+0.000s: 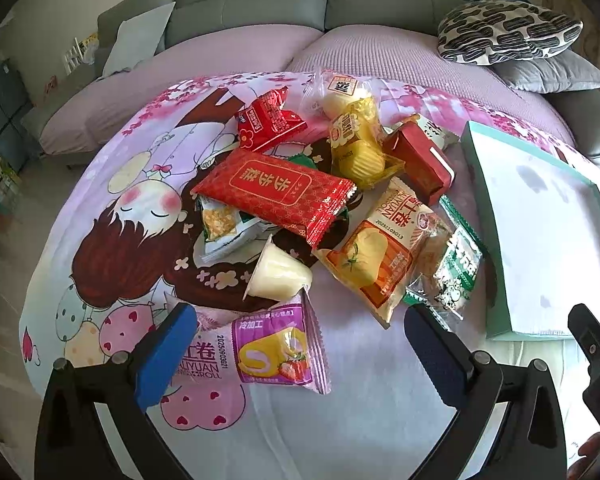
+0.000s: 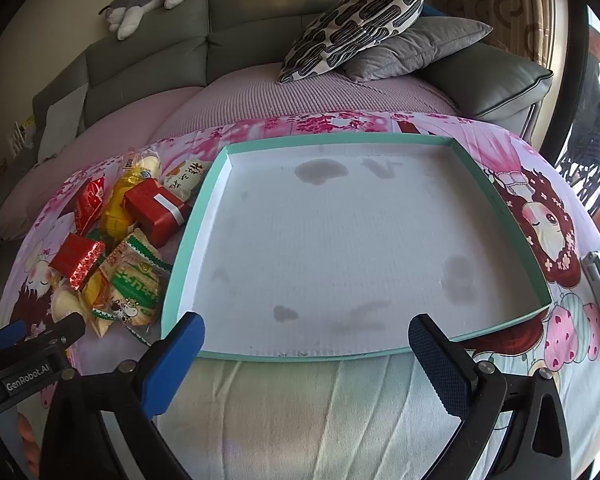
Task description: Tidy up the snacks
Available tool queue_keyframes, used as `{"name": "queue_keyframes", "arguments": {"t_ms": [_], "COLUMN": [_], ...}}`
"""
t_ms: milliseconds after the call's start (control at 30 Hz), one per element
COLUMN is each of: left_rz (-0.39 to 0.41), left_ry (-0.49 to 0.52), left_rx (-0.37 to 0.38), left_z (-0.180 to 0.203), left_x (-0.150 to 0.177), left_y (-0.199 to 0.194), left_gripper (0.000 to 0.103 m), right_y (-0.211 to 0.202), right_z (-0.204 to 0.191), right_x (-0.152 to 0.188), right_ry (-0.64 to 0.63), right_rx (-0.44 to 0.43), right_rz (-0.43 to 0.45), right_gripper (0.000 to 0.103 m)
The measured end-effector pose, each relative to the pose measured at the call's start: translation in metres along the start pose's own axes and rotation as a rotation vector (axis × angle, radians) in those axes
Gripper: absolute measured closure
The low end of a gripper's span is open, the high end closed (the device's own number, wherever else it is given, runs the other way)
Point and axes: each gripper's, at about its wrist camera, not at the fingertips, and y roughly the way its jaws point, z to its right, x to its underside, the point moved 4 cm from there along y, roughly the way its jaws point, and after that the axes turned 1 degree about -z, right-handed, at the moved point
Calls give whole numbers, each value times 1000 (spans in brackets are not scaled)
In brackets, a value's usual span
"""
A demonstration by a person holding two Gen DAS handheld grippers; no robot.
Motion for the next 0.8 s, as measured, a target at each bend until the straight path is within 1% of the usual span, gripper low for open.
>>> {"name": "queue_keyframes", "arguments": {"t_ms": [433,800], "left_rz": [-1,17], "left_ry": [3,6], "left_rx": [4,-1], "left_z": [3,3], "left_x": [2,0], "left_y": [2,-1], "left_gripper": [0,0], "right_y": [-1,0], "right_z": [0,0], "right_x": [1,1], "right_ry": [2,3], "right_rx": [-6,-7], "right_rz": [-1,-2], "right_gripper": [0,0]}}
